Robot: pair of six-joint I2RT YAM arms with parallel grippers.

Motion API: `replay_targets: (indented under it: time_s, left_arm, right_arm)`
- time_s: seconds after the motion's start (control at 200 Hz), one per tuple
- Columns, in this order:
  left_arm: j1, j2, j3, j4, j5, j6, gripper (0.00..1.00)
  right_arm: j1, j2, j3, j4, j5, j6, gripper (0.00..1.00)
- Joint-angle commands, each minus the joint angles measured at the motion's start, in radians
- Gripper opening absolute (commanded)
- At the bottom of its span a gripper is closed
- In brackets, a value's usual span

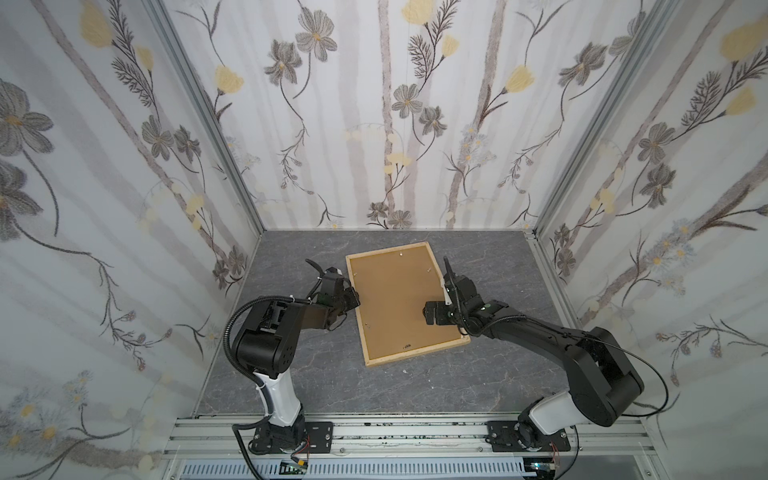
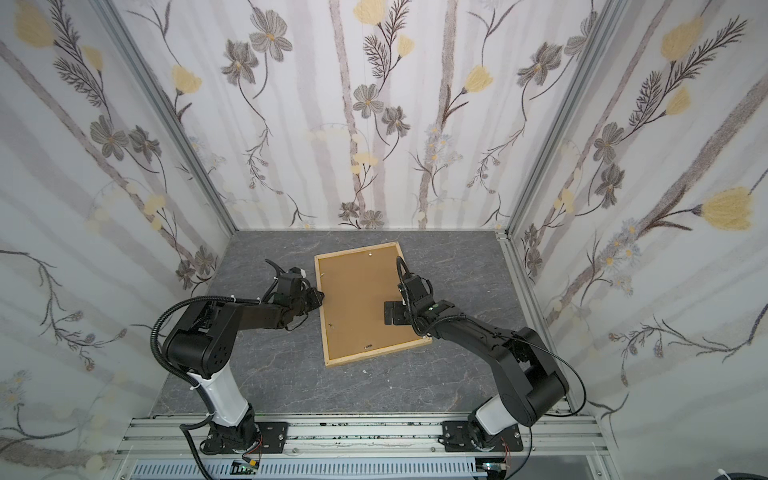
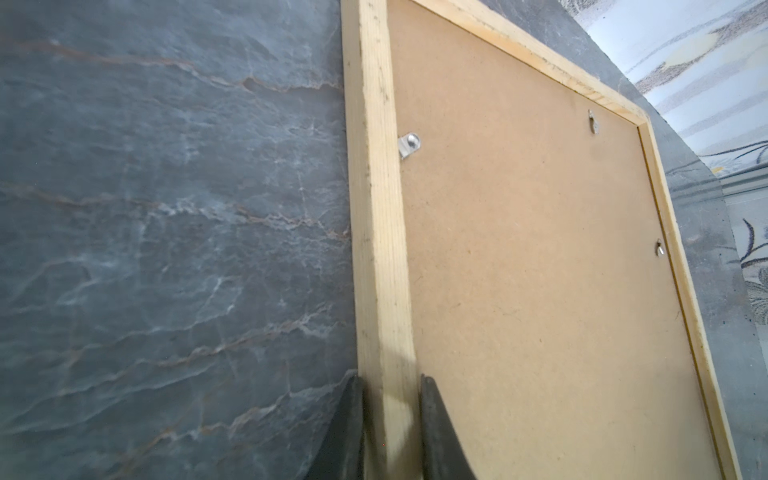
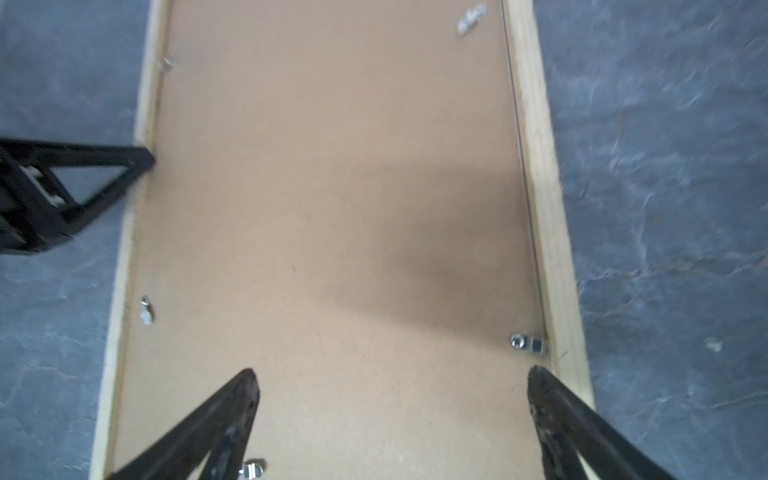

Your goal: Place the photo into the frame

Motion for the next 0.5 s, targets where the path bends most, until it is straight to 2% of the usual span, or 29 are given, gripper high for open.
replay_targets:
  time_s: [0.0, 0.15, 0.355, 0.495]
  left_arm:
    - [-0.003, 0.035, -0.009, -0.339, -0.002, 0.035, 0.17]
    - [-0.023, 0.041, 0.015, -0.361, 0.004, 0.056, 0.18]
    - [-0.063, 0.063, 0.062, -0.374, 0.038, 0.075, 0.21]
    - [-0.071, 0.070, 0.083, -0.378, 0.054, 0.072, 0.22]
  right_arm:
    - [-0.024, -0.023, 0.031, -0.069, -0.009, -0.025, 1.00]
    - [-0.032, -0.019, 0.074, -0.094, -0.071, -0.074, 1.00]
    - [0.027, 0.031, 0.075, -0.042, -0.354, -0.154, 0.98]
    - [0.089, 0.128, 0.110, -0.044, -0.439, -0.210, 0.96]
